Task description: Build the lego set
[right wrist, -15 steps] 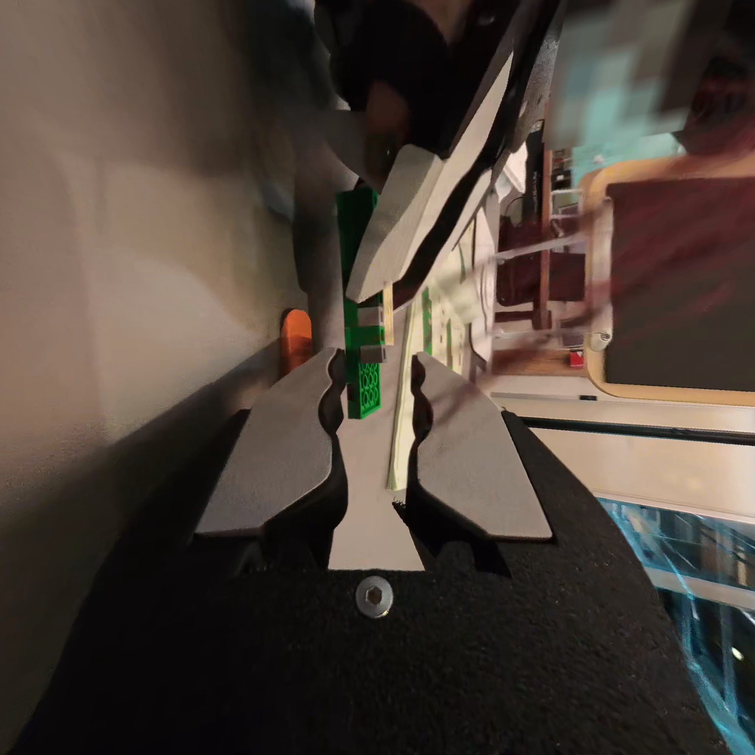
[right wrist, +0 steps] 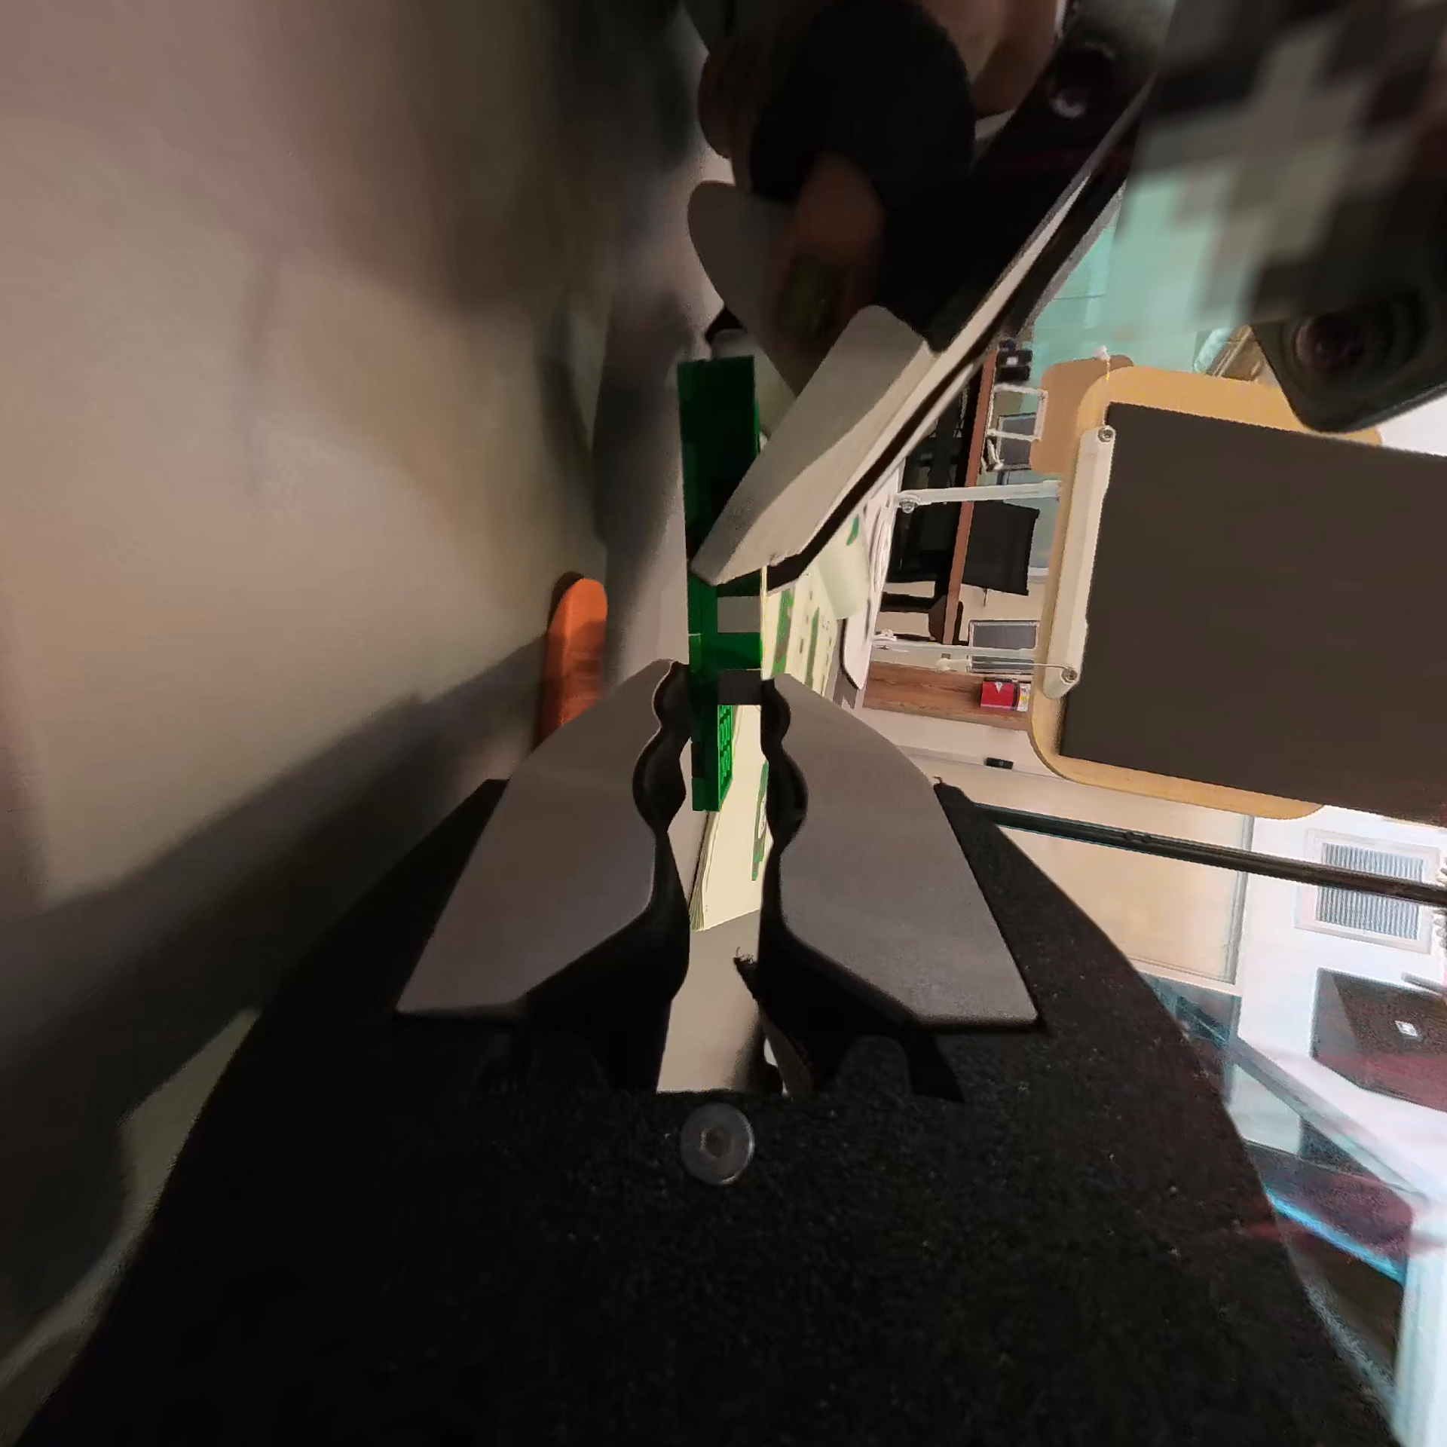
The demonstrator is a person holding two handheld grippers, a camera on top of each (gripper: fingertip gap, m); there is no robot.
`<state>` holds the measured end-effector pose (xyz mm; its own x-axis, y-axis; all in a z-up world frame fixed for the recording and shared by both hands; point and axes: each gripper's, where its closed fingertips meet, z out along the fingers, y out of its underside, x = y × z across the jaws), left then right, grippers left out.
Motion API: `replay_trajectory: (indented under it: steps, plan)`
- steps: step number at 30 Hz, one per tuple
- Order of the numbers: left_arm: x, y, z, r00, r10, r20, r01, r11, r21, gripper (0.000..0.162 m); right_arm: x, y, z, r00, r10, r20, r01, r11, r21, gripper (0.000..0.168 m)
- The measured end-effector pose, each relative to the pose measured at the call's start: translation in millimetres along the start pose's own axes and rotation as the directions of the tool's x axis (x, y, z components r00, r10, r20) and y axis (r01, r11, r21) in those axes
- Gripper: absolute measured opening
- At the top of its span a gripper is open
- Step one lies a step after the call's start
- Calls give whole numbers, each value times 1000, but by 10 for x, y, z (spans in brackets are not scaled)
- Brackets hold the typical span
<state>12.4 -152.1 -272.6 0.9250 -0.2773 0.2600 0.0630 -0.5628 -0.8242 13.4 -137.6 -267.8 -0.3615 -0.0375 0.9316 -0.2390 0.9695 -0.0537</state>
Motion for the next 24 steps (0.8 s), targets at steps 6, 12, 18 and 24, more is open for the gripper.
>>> replay_trajectory:
  steps: [6,12,18,24]
  plan:
    - [26,72,38,999,36,-3,-37,998,-58,36,-58,-13,-12,996,-72,51,73,997,-14,17]
    - [50,81,48,995,99,13,-97,991,-89,35,-57,-41,-49,992,-119,50,119,993,1,17]
    - [33,38,28,999,39,5,-39,998,-53,35,20,-43,-74,991,120,60,-122,991,48,39]
    - [64,0,11,999,-29,-41,28,999,-24,34,21,-53,-63,993,109,50,-111,993,45,40]
